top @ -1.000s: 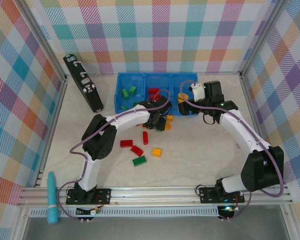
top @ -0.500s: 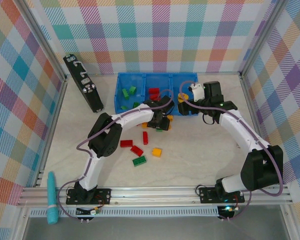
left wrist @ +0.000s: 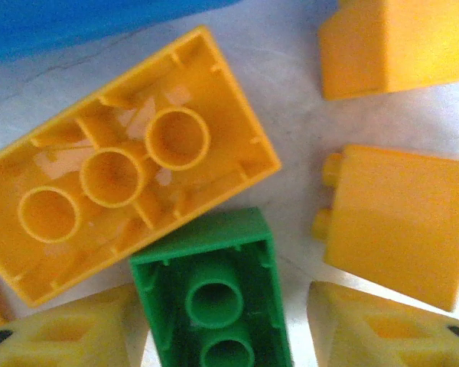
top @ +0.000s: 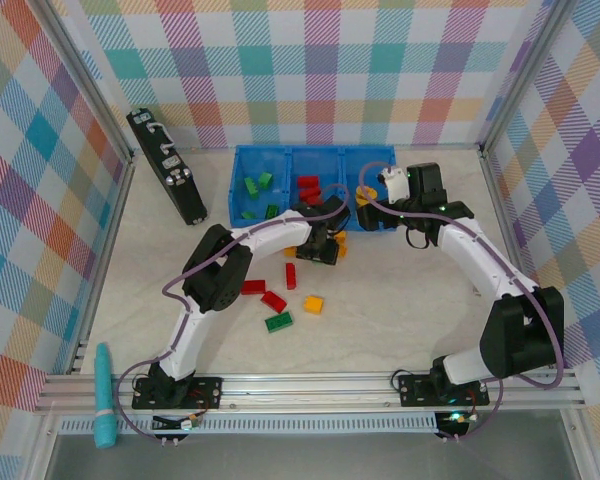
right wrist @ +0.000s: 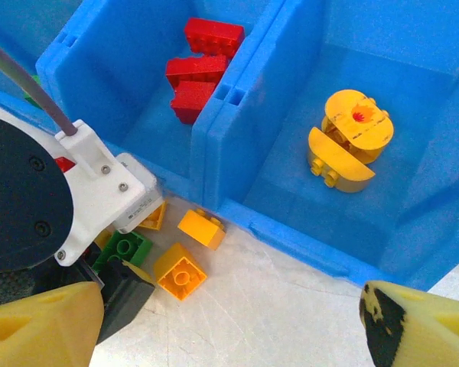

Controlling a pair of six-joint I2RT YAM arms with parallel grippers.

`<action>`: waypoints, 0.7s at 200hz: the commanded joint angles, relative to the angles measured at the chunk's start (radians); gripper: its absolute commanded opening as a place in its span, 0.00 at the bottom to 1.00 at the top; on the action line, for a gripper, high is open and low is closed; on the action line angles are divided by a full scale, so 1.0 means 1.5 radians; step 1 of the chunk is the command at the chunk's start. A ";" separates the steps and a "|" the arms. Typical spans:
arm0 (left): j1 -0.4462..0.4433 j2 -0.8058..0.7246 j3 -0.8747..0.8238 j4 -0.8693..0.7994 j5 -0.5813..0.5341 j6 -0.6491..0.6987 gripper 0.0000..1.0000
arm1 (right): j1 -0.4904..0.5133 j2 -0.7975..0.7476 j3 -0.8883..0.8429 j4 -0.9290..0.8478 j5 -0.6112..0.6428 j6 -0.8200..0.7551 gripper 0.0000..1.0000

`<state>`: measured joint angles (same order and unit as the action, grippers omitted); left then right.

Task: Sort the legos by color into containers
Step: Pick up the lego from the center of the table.

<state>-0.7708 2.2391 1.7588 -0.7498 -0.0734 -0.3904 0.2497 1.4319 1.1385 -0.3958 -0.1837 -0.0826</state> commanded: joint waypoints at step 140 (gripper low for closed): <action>0.112 -0.260 -0.049 -0.032 -0.054 0.075 0.30 | 0.061 0.013 -0.014 -0.006 -0.032 -0.073 0.86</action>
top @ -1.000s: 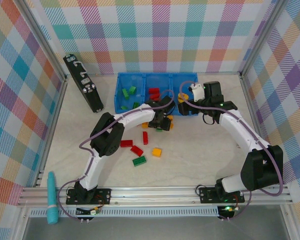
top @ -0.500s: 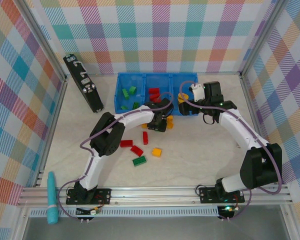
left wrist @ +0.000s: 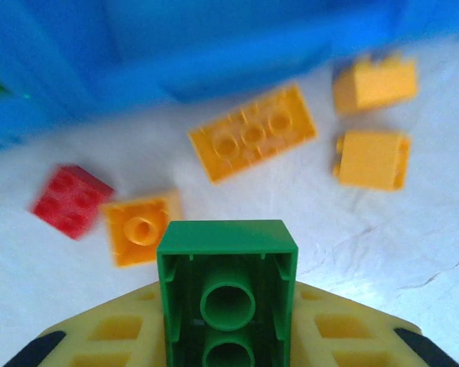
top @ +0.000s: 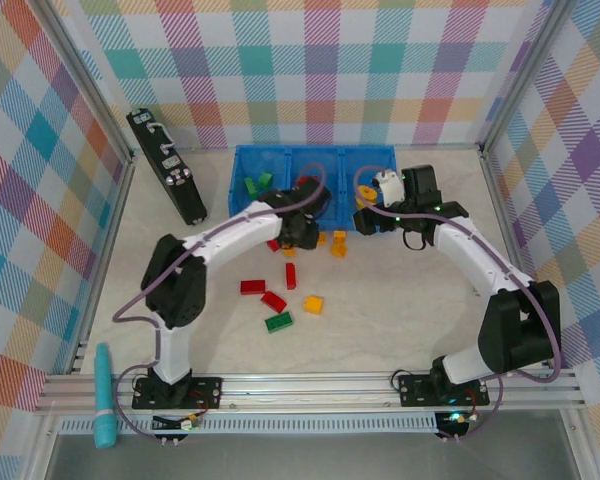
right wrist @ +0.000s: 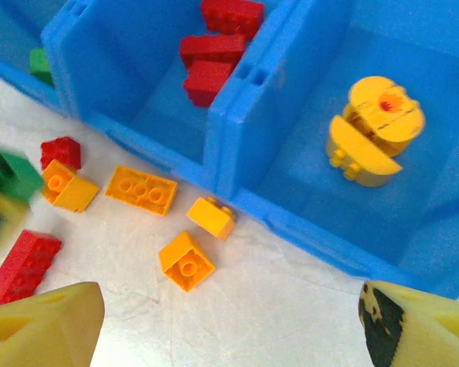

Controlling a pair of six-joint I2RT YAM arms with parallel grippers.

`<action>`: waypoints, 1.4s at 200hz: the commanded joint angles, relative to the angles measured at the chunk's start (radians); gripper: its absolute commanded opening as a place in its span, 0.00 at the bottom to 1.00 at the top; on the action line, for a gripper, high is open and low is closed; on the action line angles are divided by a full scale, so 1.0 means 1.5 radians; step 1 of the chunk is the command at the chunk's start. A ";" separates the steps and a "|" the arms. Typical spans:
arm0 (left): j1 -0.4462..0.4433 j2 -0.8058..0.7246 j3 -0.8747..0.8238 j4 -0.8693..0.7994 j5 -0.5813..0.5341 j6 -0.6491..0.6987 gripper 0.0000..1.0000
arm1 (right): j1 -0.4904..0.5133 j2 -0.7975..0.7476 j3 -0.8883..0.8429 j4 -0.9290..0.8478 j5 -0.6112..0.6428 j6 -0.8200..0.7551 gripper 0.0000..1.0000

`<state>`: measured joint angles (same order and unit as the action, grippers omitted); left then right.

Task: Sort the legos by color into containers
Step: Pick up the lego from the center of the table, then place the lego in the container.

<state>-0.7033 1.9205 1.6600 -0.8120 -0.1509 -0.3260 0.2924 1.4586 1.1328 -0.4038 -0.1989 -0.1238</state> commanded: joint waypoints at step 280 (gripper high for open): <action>0.234 0.037 0.188 0.150 0.078 0.141 0.58 | 0.402 0.156 -0.118 0.040 0.069 -0.272 0.82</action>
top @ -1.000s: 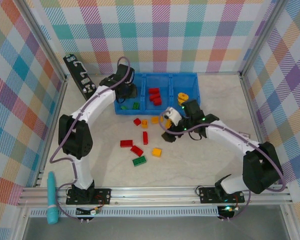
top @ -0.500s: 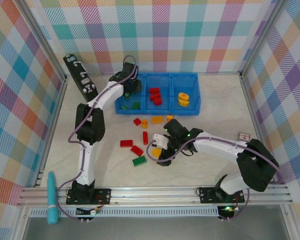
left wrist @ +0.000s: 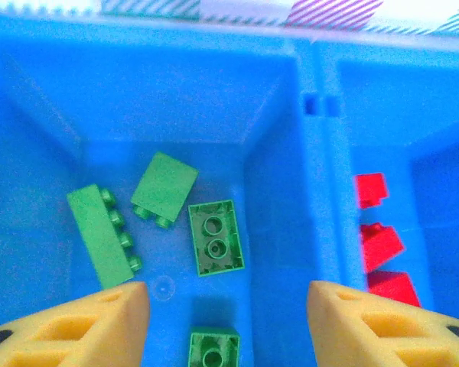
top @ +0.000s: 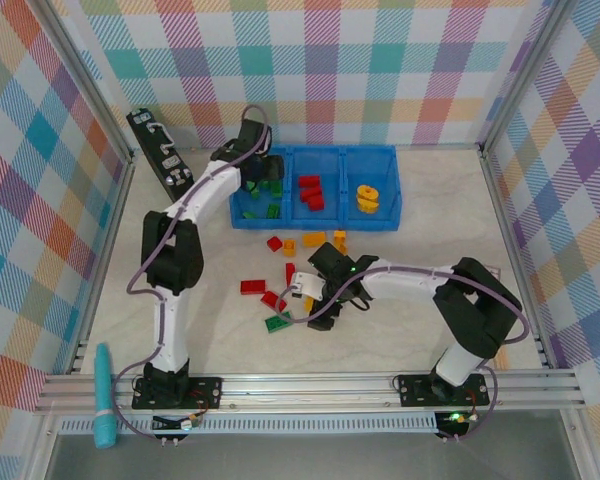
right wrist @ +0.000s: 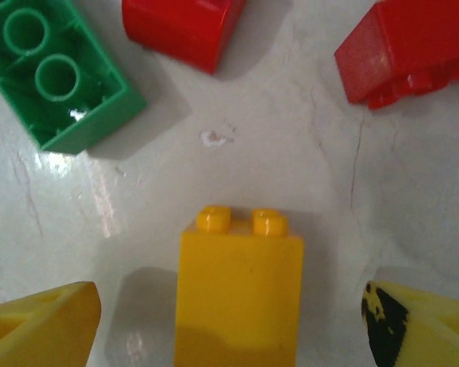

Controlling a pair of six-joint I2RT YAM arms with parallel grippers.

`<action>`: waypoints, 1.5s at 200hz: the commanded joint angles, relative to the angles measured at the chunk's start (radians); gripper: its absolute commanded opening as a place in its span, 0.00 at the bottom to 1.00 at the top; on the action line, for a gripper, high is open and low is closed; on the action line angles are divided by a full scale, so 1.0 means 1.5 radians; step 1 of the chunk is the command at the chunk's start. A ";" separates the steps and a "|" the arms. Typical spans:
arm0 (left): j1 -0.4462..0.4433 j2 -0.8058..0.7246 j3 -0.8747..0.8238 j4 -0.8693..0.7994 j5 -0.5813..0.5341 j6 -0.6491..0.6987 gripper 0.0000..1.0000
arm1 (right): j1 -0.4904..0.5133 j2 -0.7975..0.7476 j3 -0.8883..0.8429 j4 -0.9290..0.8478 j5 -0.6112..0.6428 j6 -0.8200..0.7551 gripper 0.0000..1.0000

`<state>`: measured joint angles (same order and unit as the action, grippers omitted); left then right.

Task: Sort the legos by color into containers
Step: Place the lego in the container, then pick up the lego from the bottom-center of the table, then place the lego in the container.

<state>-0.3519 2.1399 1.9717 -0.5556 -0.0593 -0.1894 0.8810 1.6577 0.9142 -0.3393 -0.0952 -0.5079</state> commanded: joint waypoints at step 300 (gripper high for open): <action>-0.134 -0.793 -0.698 -0.103 0.033 0.330 1.00 | -0.392 0.111 0.434 -0.090 0.070 0.031 0.29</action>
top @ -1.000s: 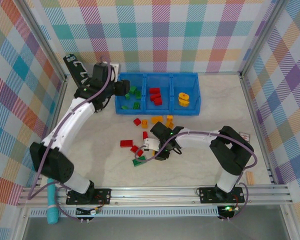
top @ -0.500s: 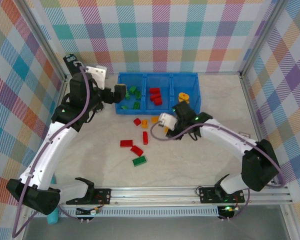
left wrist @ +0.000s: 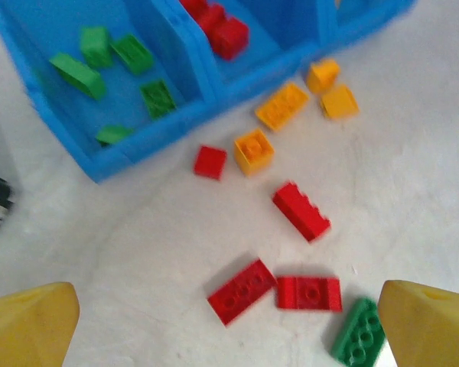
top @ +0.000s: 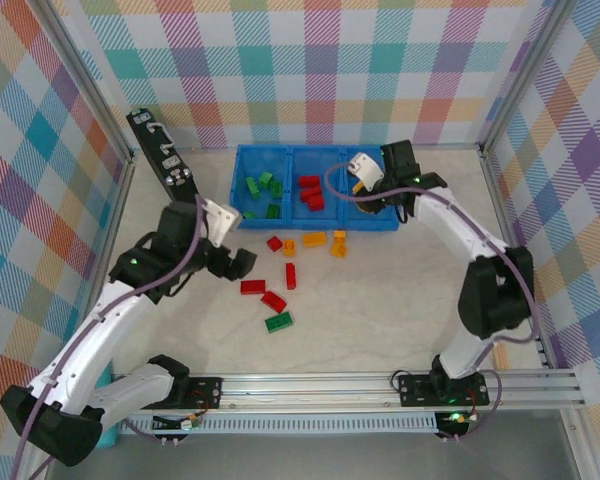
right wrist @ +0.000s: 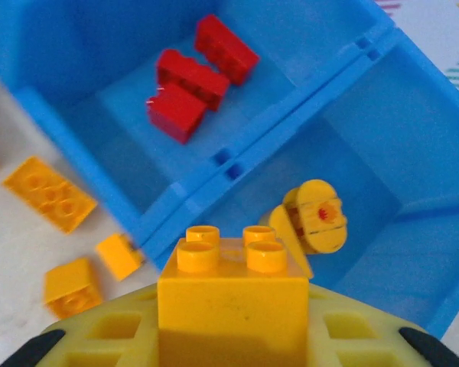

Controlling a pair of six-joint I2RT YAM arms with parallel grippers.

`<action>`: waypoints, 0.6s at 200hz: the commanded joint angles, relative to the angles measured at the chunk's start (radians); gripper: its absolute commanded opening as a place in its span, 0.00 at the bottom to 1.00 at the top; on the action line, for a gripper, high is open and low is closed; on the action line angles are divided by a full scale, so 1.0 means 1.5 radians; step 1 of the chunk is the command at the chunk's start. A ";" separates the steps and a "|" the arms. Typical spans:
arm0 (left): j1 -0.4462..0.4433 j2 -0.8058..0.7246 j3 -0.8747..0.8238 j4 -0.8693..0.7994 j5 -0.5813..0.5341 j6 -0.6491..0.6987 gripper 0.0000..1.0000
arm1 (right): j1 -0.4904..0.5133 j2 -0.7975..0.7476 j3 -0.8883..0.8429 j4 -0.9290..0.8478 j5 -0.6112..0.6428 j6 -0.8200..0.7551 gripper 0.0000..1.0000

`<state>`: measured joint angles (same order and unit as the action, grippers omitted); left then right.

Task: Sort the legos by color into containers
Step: Place the lego in the container.

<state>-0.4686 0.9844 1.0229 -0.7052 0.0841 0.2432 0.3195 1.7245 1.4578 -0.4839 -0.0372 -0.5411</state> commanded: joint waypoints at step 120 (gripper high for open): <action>-0.302 0.070 -0.196 0.108 -0.142 0.037 0.99 | -0.047 0.329 0.284 -0.007 0.039 0.132 0.44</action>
<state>-0.8715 1.0531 0.7452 -0.6044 -0.1074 0.3038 0.2543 2.1910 1.8477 -0.4877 0.0479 -0.3748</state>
